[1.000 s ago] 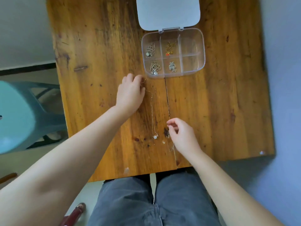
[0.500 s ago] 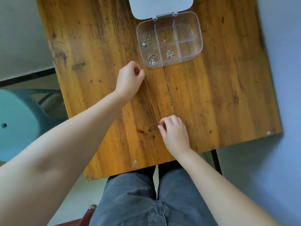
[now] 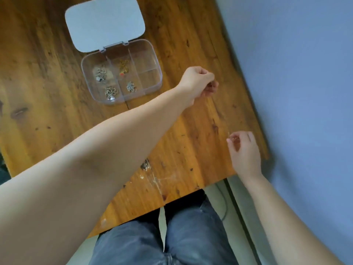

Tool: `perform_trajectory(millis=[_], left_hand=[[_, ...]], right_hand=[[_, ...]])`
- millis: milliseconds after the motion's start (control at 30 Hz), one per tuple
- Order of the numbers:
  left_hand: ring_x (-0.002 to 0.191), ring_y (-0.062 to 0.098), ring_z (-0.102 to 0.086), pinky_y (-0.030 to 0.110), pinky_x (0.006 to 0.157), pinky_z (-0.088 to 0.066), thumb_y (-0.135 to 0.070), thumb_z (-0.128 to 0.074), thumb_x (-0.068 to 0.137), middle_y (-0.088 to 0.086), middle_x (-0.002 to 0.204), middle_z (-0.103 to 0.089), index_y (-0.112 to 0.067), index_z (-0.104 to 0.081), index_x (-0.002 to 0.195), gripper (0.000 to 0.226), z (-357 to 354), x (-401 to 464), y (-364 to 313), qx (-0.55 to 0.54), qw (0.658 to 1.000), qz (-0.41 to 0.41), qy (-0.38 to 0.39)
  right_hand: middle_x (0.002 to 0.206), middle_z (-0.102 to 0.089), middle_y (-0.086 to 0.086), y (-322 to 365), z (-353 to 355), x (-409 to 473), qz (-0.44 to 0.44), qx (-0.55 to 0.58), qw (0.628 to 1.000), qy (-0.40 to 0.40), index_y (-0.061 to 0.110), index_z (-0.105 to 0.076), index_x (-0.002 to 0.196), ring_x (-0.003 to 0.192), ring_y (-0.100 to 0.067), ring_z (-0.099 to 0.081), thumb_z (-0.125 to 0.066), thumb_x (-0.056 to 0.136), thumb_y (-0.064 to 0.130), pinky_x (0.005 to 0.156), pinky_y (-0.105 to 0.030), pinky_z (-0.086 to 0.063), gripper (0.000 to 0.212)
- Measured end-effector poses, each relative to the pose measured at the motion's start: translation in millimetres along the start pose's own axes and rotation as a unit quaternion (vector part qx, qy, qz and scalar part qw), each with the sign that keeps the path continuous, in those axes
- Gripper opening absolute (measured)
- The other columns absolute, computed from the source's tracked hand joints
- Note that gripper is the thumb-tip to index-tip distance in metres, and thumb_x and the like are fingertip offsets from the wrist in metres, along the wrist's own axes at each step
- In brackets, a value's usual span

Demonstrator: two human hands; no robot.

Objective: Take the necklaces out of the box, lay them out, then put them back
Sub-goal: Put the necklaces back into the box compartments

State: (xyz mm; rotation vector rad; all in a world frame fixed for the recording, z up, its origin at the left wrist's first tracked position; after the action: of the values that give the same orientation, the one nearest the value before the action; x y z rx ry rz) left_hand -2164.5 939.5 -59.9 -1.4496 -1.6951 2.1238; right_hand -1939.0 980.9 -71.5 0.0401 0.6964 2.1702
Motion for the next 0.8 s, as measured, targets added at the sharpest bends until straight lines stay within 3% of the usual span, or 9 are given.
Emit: perform_trajectory(millis=[200, 367, 500, 600, 667, 733, 800], left_hand=[[0.078, 0.018, -0.07, 0.026, 0.068, -0.06, -0.011, -0.055, 0.092, 0.012, 0.091, -0.069, -0.008, -0.06, 0.094, 0.006, -38.1, 39.5, 15.0, 0.07, 0.995, 0.028, -0.063], [0.081, 0.014, -0.068, 0.024, 0.069, -0.059, -0.018, -0.053, 0.093, 0.007, 0.098, -0.067, -0.009, -0.062, 0.105, 0.018, -13.2, 36.7, 11.2, 0.136, 0.988, -0.007, -0.072], [0.068, 0.012, -0.069, 0.022, 0.055, -0.058, -0.016, -0.049, 0.094, 0.005, 0.094, -0.066, -0.013, -0.063, 0.097, 0.014, 40.6, 11.4, -8.2, 0.16, 0.982, -0.057, -0.085], [0.055, 0.011, -0.063, 0.019, 0.047, -0.051, -0.017, -0.049, 0.093, 0.001, 0.075, -0.066, -0.016, -0.065, 0.089, 0.016, 116.9, -11.4, -25.0, 0.148, 0.966, -0.103, -0.185], [0.06, 0.007, -0.059, 0.016, 0.051, -0.049, -0.02, -0.05, 0.092, -0.006, 0.073, -0.063, -0.02, -0.064, 0.09, 0.014, 177.9, -28.5, -35.3, 0.155, 0.932, -0.131, -0.301], [0.076, 0.009, -0.058, 0.023, 0.068, -0.054, -0.021, -0.049, 0.091, -0.004, 0.087, -0.062, -0.018, -0.06, 0.101, 0.015, 236.4, -34.4, -35.2, 0.145, 0.885, -0.117, -0.427], [0.099, 0.016, -0.057, 0.034, 0.091, -0.05, -0.024, -0.05, 0.09, 0.004, 0.114, -0.059, -0.013, -0.051, 0.122, 0.034, 279.9, -24.0, -25.3, 0.116, 0.859, -0.046, -0.496]], right_hand=[[0.103, -0.058, -0.01, -27.0, -4.5, 16.2, 0.007, -0.071, 0.996, 0.045, 0.008, -0.063, 0.093, 0.094, -0.024, -0.056, -0.063, 0.087, 0.012, 0.079, -0.039, -0.053, 0.007], [0.105, -0.055, -0.002, -15.8, 4.7, 32.9, 0.006, 0.01, 0.999, 0.036, 0.01, -0.063, 0.101, 0.095, -0.018, -0.056, -0.057, 0.092, 0.018, 0.082, -0.03, -0.049, 0.013], [0.111, -0.057, -0.006, 39.2, 2.6, 86.8, 0.046, 0.042, 0.997, 0.043, 0.011, -0.063, 0.104, 0.094, -0.008, -0.052, -0.051, 0.095, 0.016, 0.075, -0.004, -0.032, 0.016], [0.11, -0.057, 0.001, 107.6, -14.6, 142.3, 0.092, 0.087, 0.989, 0.075, 0.016, -0.062, 0.106, 0.094, -0.006, -0.051, -0.049, 0.096, 0.018, 0.068, 0.0, -0.031, 0.016], [0.109, -0.059, 0.002, 157.1, -35.7, 178.3, 0.12, 0.125, 0.978, 0.119, 0.017, -0.061, 0.108, 0.095, -0.008, -0.054, -0.047, 0.097, 0.018, 0.066, -0.001, -0.037, 0.018], [0.113, -0.061, -0.002, 199.8, -60.7, 213.7, 0.116, 0.157, 0.967, 0.162, 0.016, -0.058, 0.117, 0.1, -0.014, -0.058, -0.045, 0.097, 0.02, 0.076, -0.014, -0.048, 0.024], [0.123, -0.059, -0.004, 232.8, -88.4, 241.7, 0.068, 0.2, 0.95, 0.23, 0.014, -0.05, 0.129, 0.107, -0.017, -0.059, -0.041, 0.098, 0.024, 0.086, -0.029, -0.052, 0.033]])
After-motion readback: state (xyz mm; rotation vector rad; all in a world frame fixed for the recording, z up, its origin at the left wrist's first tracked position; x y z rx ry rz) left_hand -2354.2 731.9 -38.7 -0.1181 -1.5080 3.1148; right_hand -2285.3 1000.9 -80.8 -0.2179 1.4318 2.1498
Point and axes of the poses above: each hand's wrist, its own x-axis towards the middle knuckle, its own z-axis out of the back of the hand, y = z × x, the point moved 6 cm from there along x, towards the middle knuckle
